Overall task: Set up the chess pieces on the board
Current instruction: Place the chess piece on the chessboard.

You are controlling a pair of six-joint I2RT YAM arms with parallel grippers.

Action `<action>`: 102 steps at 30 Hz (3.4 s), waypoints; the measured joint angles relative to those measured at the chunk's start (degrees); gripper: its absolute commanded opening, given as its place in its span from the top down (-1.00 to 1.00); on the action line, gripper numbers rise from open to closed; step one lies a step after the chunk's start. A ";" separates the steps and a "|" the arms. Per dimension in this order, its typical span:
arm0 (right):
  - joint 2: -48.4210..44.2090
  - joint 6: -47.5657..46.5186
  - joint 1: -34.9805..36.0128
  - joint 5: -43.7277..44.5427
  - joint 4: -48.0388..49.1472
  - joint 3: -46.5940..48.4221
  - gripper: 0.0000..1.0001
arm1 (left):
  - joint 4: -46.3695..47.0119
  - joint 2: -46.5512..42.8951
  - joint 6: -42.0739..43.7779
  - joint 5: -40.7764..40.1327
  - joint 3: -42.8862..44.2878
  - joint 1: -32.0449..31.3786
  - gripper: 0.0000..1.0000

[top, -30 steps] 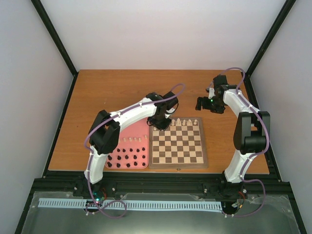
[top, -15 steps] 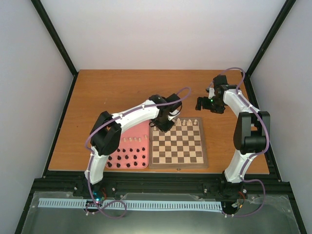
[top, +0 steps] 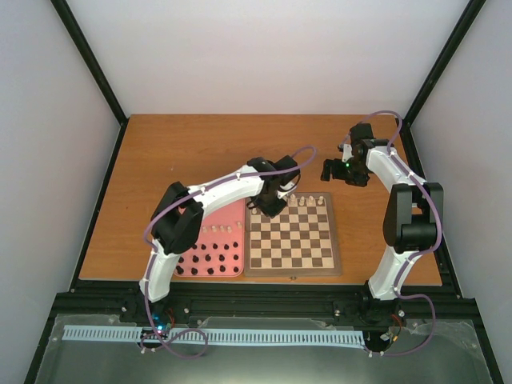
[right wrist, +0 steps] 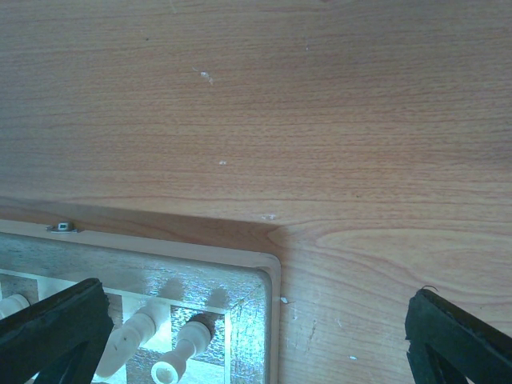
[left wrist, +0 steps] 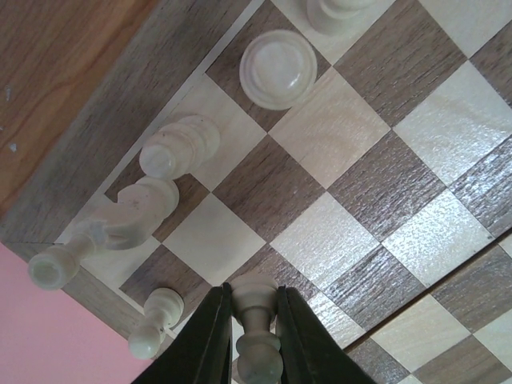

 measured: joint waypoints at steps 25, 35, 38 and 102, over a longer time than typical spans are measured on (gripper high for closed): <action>0.00 -0.02 0.00 0.00 -0.02 0.00 -1.00 | 2.23 0.79 0.02 -0.13 -1.79 1.31 0.77; 0.02 -0.02 0.00 0.00 0.00 0.00 -1.00 | 2.45 1.25 0.00 0.02 -1.79 1.44 0.70; 0.00 -0.02 0.00 0.00 0.00 0.00 -1.00 | 2.47 1.46 0.00 0.02 -1.79 1.70 0.70; 0.02 -0.22 0.00 -0.07 -0.15 0.00 -1.00 | -3.19 -18.67 -8.17 -0.90 -1.29 7.17 -0.20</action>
